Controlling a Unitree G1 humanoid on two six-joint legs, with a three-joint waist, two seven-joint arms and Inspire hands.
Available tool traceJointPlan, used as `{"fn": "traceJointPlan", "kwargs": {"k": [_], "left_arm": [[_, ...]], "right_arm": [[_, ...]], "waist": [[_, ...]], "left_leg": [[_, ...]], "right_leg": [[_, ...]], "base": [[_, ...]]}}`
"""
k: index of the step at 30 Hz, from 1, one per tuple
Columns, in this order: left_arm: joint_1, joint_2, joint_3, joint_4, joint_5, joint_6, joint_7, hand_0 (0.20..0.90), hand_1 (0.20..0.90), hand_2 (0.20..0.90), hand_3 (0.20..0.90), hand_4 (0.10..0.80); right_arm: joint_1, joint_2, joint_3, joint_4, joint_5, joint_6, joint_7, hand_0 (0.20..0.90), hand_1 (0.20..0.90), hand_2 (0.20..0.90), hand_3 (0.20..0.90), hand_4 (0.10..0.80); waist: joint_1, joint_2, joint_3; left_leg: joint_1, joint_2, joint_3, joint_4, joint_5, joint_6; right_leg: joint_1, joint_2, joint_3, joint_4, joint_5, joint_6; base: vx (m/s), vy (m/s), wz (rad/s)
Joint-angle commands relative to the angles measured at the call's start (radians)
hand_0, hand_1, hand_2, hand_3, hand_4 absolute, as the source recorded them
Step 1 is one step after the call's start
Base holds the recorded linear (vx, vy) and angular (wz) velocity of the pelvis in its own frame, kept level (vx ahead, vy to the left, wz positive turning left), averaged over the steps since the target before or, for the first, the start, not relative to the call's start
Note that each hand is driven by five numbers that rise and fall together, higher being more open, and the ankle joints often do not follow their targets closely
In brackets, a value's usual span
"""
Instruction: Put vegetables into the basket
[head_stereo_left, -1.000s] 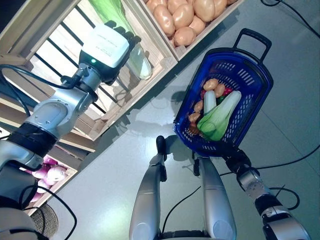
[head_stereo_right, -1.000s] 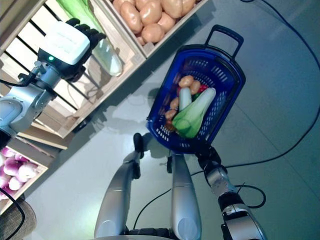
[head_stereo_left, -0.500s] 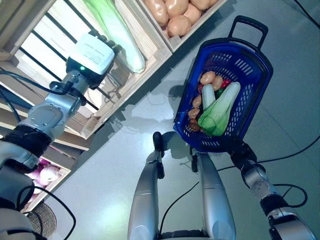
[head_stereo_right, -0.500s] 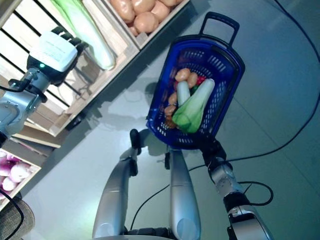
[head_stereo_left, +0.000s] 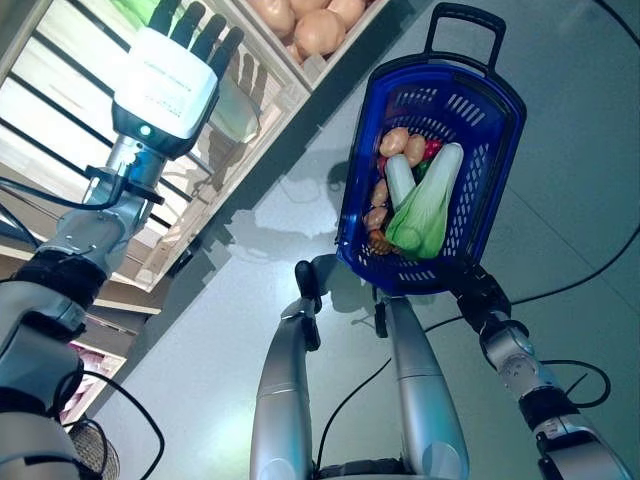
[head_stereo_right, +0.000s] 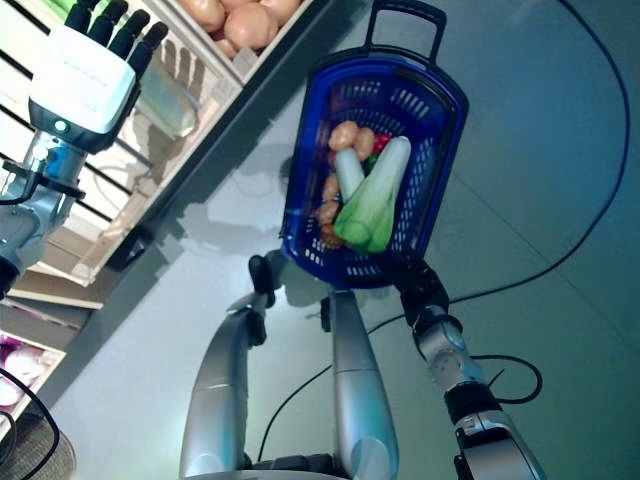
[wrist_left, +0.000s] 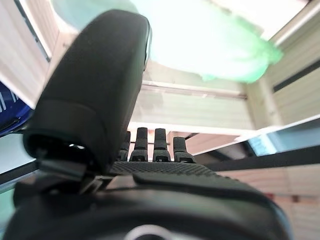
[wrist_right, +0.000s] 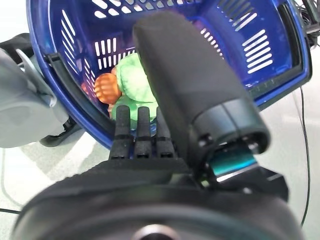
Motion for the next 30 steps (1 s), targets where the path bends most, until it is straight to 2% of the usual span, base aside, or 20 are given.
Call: {"fn": "traceJointPlan", "kwargs": {"k": [1, 5, 12, 14, 27, 30], "left_arm": [[-0.116, 0.031, 0.110, 0.025, 0.014, 0.040, 0.019, 0.900, 0.900, 0.900, 0.900, 0.800], [-0.150, 0.024, 0.067, 0.041, 0.039, 0.021, -0.056, 0.900, 0.900, 0.900, 0.900, 0.800], [-0.216, 0.007, -0.014, 0.117, -0.004, 0.023, -0.163, 0.900, 0.900, 0.900, 0.900, 0.800], [-0.229, 0.004, -0.035, 0.128, -0.033, 0.039, -0.163, 0.900, 0.900, 0.900, 0.900, 0.800], [-0.220, -0.041, -0.030, 0.181, -0.041, 0.026, -0.123, 0.900, 0.900, 0.900, 0.900, 0.800], [-0.212, -0.041, -0.017, 0.175, -0.045, -0.002, -0.034, 0.900, 0.900, 0.900, 0.900, 0.800]], "right_arm": [[0.087, -0.054, -0.001, -0.030, -0.040, -0.018, -0.081, 0.900, 0.900, 0.900, 0.900, 0.800], [0.072, -0.061, -0.002, -0.038, -0.040, -0.013, -0.100, 0.900, 0.900, 0.900, 0.900, 0.800], [0.044, -0.088, -0.009, -0.030, -0.047, -0.007, -0.110, 0.900, 0.900, 0.900, 0.900, 0.800], [0.041, -0.091, -0.009, -0.018, -0.052, -0.011, -0.103, 0.900, 0.900, 0.900, 0.900, 0.800], [0.040, -0.074, 0.005, 0.006, -0.039, -0.033, -0.095, 0.900, 0.900, 0.900, 0.900, 0.800], [0.041, -0.070, 0.011, 0.000, -0.029, -0.044, -0.098, 0.900, 0.900, 0.900, 0.900, 0.800]], "waist": [[-0.004, 0.018, -0.002], [-0.012, 0.020, -0.002], [-0.031, 0.026, -0.002], [-0.033, 0.026, -0.002], [-0.028, 0.013, -0.002], [-0.025, 0.010, -0.002]], "left_leg": [[-0.020, -0.011, 0.012, 0.010, -0.030, -0.028], [-0.011, -0.013, 0.019, 0.002, -0.029, -0.027], [-0.005, -0.011, 0.034, -0.009, -0.026, -0.035], [-0.009, -0.010, 0.038, -0.010, -0.025, -0.034], [-0.037, -0.012, 0.031, -0.008, -0.025, -0.029], [-0.042, -0.011, 0.028, -0.003, -0.029, -0.028]], "right_leg": [[0.036, -0.015, -0.072, -0.061, 0.031, -0.015], [0.042, -0.016, -0.068, -0.074, 0.038, -0.010], [0.042, -0.023, -0.060, -0.100, 0.052, -0.001], [0.039, -0.024, -0.060, -0.108, 0.056, -0.001], [0.017, -0.024, -0.068, -0.117, 0.063, -0.001], [0.012, -0.025, -0.068, -0.115, 0.061, -0.001]], "base": [[0.006, 0.016, -0.04], [0.000, -0.002, -0.04], [0.005, 0.012, -0.02], [0.010, 0.006, -0.04], [-0.001, -0.007, 0.02], [0.000, -0.006, 0.01]]}}
